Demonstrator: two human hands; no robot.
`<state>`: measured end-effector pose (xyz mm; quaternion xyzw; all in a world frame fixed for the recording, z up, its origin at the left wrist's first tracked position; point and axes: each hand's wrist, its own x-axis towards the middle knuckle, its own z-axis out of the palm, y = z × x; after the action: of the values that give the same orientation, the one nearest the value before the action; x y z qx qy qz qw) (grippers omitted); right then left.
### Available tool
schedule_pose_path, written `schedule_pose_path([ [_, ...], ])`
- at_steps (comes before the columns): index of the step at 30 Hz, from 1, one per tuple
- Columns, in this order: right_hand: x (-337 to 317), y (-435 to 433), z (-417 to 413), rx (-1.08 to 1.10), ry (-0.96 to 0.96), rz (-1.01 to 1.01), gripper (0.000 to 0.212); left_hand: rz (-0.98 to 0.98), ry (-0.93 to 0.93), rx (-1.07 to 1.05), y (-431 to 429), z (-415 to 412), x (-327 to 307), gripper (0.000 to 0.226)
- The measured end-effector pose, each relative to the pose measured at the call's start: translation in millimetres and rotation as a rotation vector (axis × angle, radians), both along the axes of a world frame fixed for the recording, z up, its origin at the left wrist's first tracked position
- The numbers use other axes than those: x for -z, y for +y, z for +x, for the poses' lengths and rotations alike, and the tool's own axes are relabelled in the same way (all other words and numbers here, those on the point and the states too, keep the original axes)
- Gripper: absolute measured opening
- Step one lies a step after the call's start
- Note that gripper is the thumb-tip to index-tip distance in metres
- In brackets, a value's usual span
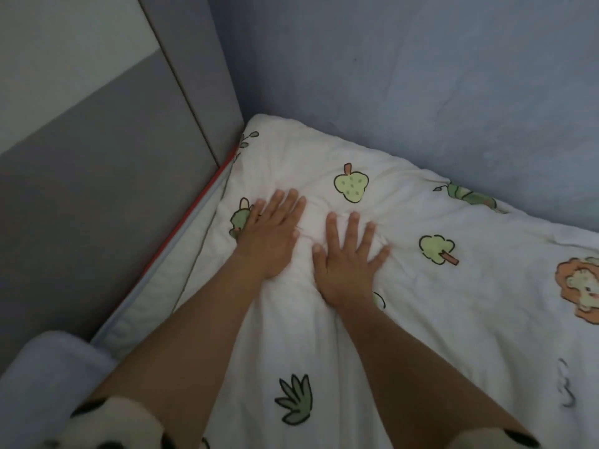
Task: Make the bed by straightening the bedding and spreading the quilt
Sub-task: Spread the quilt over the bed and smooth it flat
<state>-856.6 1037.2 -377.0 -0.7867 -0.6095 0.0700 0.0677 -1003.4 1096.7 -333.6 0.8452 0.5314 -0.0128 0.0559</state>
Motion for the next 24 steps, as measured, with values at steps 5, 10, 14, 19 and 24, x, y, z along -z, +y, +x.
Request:
schedule_pose_path([
  [5,-14.5,12.4,12.8,-0.049,0.217,-0.192,0.057,-0.161,0.085,-0.039,7.1,5.5,-11.6,0.056],
  [10,-53.6,-32.4,33.4,-0.125,0.326,-0.201,0.053,-0.156,0.042,-0.046,-36.8,31.6,-49.4,0.060],
  [14,-60.5,-96.3,35.0,-0.129,0.125,-0.102,0.053,-0.162,-0.034,-0.035,-108.1,43.6,-49.0,0.070],
  [19,-46.2,-166.7,36.8,-0.006,0.032,-0.157,0.059,-0.171,-0.038,0.023,-162.3,57.4,-14.2,0.059],
  [24,-16.9,-177.7,42.0,0.005,-0.070,-0.161,0.059,-0.065,-0.091,0.066,-173.5,38.2,24.6,0.057],
])
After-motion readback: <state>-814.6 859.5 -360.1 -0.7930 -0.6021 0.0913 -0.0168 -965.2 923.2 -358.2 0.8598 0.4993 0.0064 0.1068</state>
